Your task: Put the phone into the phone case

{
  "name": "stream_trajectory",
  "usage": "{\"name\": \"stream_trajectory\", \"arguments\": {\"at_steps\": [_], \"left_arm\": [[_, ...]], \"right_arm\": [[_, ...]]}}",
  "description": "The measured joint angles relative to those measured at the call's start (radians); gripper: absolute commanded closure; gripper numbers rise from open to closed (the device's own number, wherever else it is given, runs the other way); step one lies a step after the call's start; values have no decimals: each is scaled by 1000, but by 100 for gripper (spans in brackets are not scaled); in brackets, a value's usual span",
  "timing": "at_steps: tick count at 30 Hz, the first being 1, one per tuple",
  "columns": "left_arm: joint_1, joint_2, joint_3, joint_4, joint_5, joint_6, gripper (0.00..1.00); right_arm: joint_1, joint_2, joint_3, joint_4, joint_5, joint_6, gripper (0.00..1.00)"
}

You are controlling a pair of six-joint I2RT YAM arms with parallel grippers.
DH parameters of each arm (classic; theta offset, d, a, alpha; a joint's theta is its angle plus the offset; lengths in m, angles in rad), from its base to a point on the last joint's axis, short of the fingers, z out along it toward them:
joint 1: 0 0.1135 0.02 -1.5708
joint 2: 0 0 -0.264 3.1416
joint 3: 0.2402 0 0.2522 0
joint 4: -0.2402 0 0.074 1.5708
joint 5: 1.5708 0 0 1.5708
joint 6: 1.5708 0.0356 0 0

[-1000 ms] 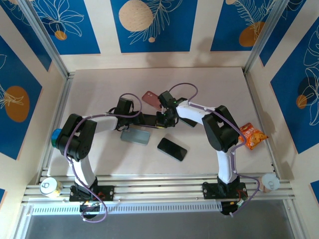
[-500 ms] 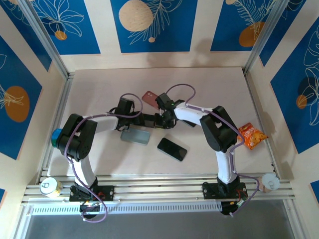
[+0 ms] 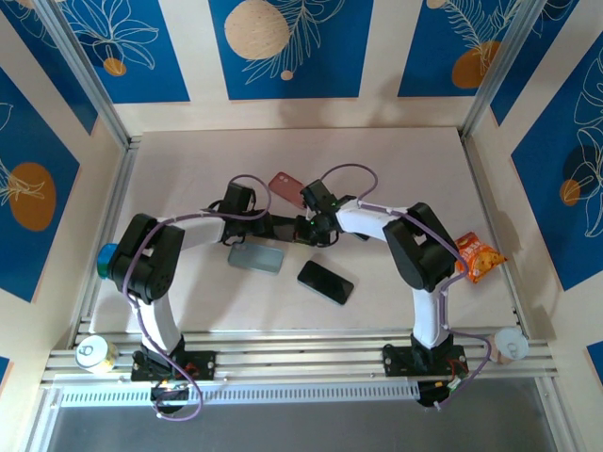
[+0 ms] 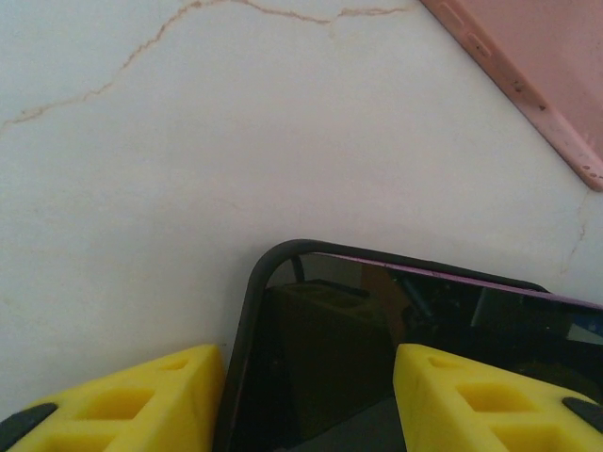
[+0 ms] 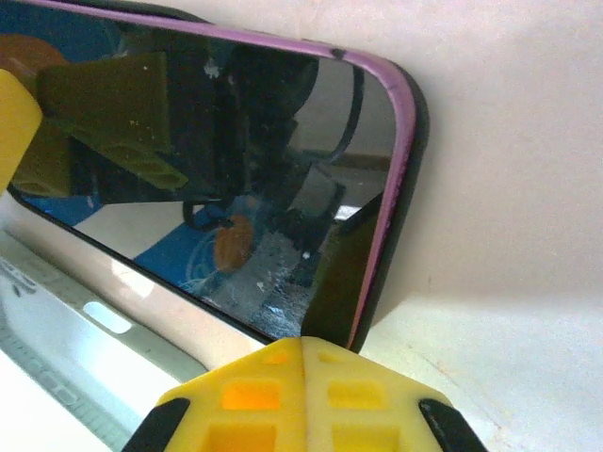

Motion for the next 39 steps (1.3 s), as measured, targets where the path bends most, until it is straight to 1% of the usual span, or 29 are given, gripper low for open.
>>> {"name": "stream_trajectory", "arguments": {"at_steps": [3, 7, 13, 17, 20, 24, 30, 39], "left_arm": [[-1, 6, 19, -26, 0, 0, 49], [-2, 14, 43, -56, 0, 1, 49], [-4, 31, 81, -100, 2, 17, 49], [-11, 33, 108, -100, 6, 24, 49], [-15, 33, 129, -100, 15, 26, 51], [-16, 32, 134, -97, 35, 18, 53], [-25, 24, 122, -96, 61, -14, 54], [-37, 24, 95, -89, 69, -68, 54]], "right_arm": [[-5, -23, -50, 48, -40, 36, 100], [1, -53, -98, 70, -82, 84, 100], [3, -80, -110, 20, -94, 124, 100], [-26, -112, -106, -38, -93, 122, 100], [-70, -137, -70, -75, -95, 98, 100], [-132, -165, -18, -75, -110, 43, 100], [-204, -148, -11, -62, -143, -24, 100], [-217, -98, -11, -53, -162, -83, 100]]}}
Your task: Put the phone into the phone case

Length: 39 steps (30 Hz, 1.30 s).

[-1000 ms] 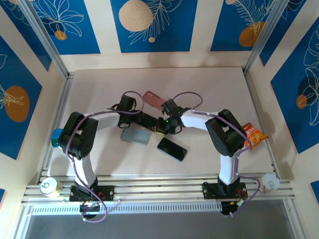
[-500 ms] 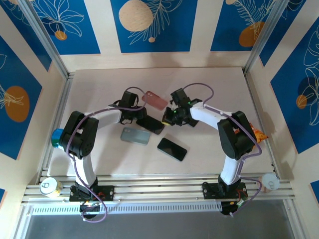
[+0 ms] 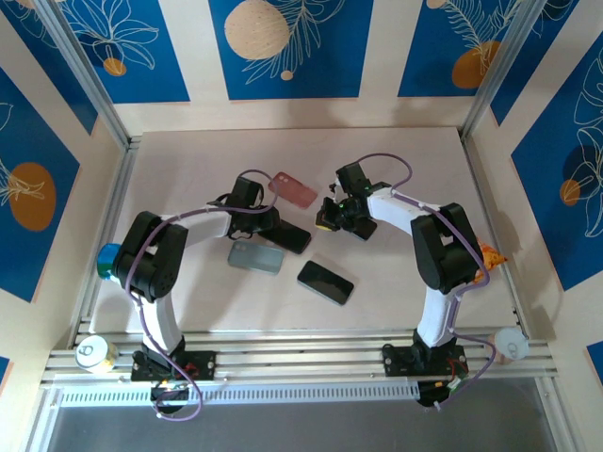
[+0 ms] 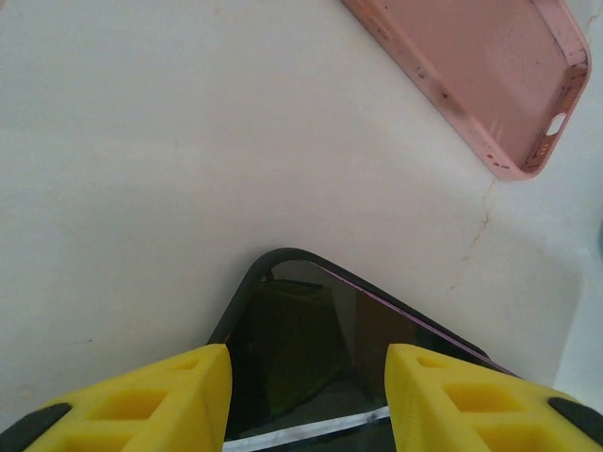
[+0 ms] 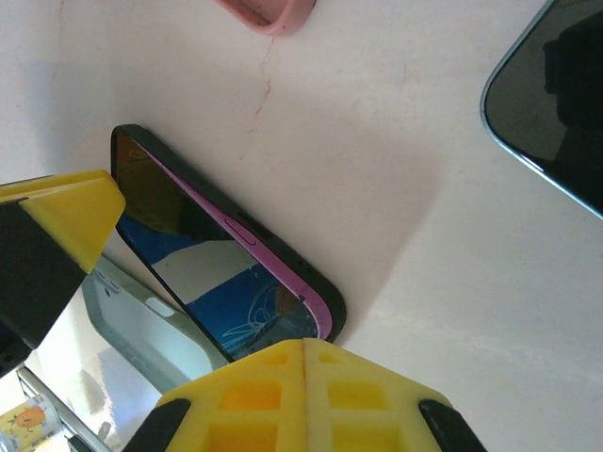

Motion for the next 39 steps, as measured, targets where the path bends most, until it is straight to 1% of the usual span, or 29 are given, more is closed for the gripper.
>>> {"name": "stream_trajectory", "arguments": {"at_steps": [4, 15, 28, 39], "left_arm": [[-1, 6, 10, -3, -1, -13, 54], [-12, 109, 144, -5, -1, -12, 54], [-14, 110, 147, -7, -9, -1, 53], [-15, 104, 126, 15, -20, 14, 54]], "right_arm": [[-5, 19, -1, 15, -9, -5, 100], [-5, 60, -22, 54, -35, 0, 100], [39, 60, -40, 58, -37, 3, 100], [45, 61, -47, 78, -43, 15, 100]]}}
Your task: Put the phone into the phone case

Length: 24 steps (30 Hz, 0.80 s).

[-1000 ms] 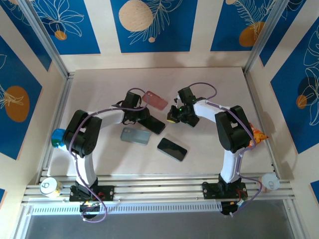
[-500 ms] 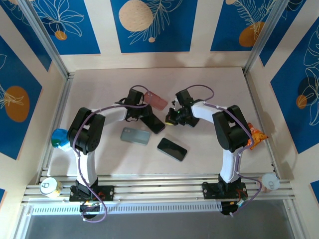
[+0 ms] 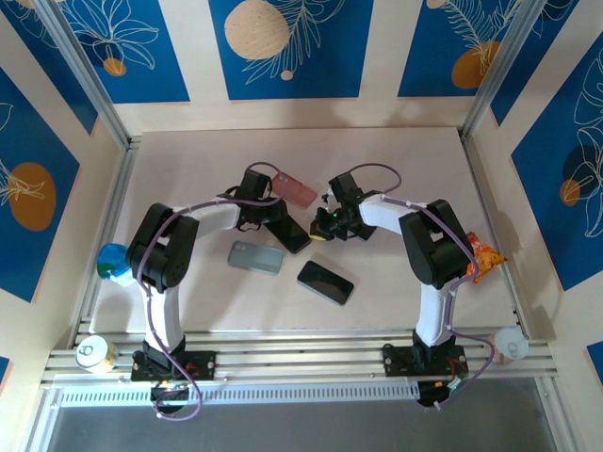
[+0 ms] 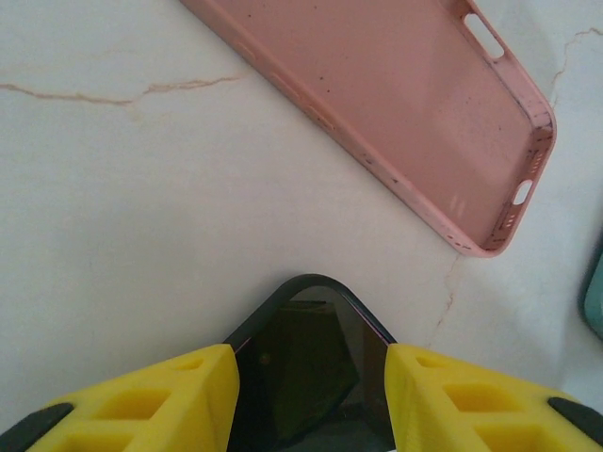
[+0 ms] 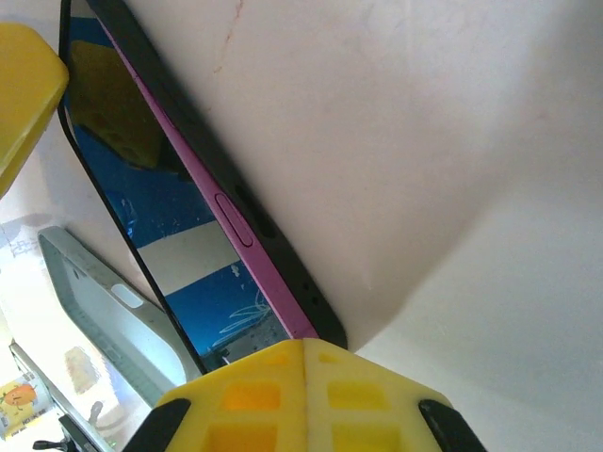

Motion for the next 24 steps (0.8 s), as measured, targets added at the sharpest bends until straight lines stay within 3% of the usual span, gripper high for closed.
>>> {"name": "stream_trajectory", "arguments": {"at_steps": [24], "left_arm": [[1, -92, -43, -46, -26, 27, 53]], "right_arm": [[-6, -57, -31, 22, -10, 11, 100]]}}
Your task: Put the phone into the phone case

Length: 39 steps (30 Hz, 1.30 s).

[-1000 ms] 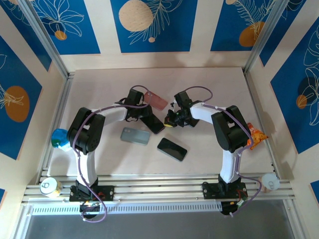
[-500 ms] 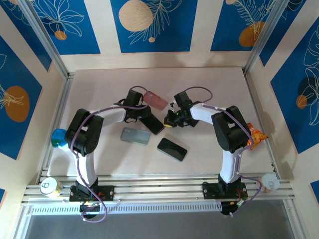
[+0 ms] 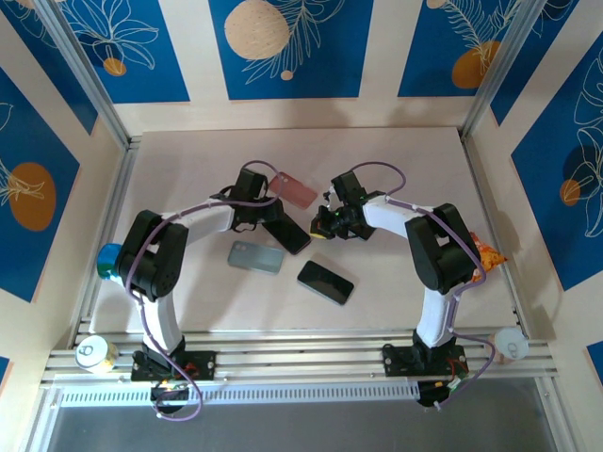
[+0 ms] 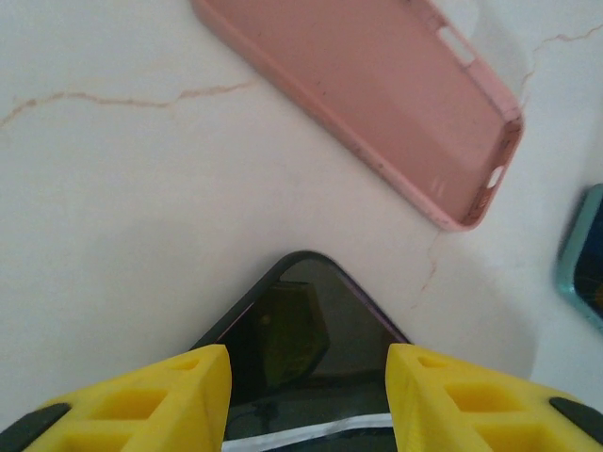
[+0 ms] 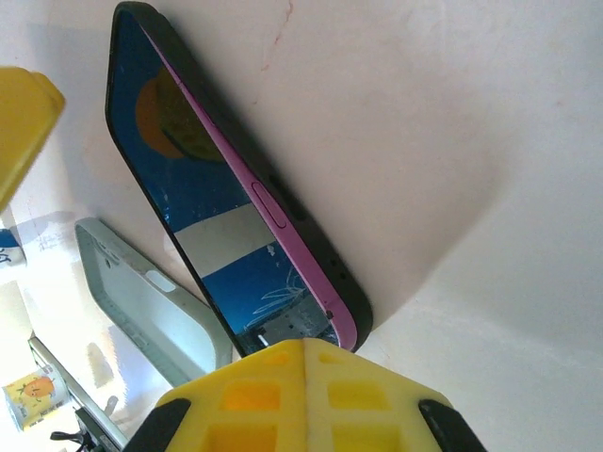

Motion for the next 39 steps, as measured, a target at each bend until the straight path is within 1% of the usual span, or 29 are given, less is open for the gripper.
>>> {"name": "stream_trajectory", "arguments": {"at_steps": [10, 23, 33, 39], "left_arm": [[1, 18, -8, 1, -4, 0, 53], [2, 48, -9, 24, -15, 0, 53], [10, 55, -29, 79, -16, 0, 55], [10, 53, -29, 80, -19, 1, 55]], "right_arm": [[0, 11, -10, 23, -20, 15, 100], [23, 74, 20, 25, -38, 15, 100], [71, 101, 53, 31, -10, 15, 100], [74, 101, 53, 33, -3, 15, 100]]}}
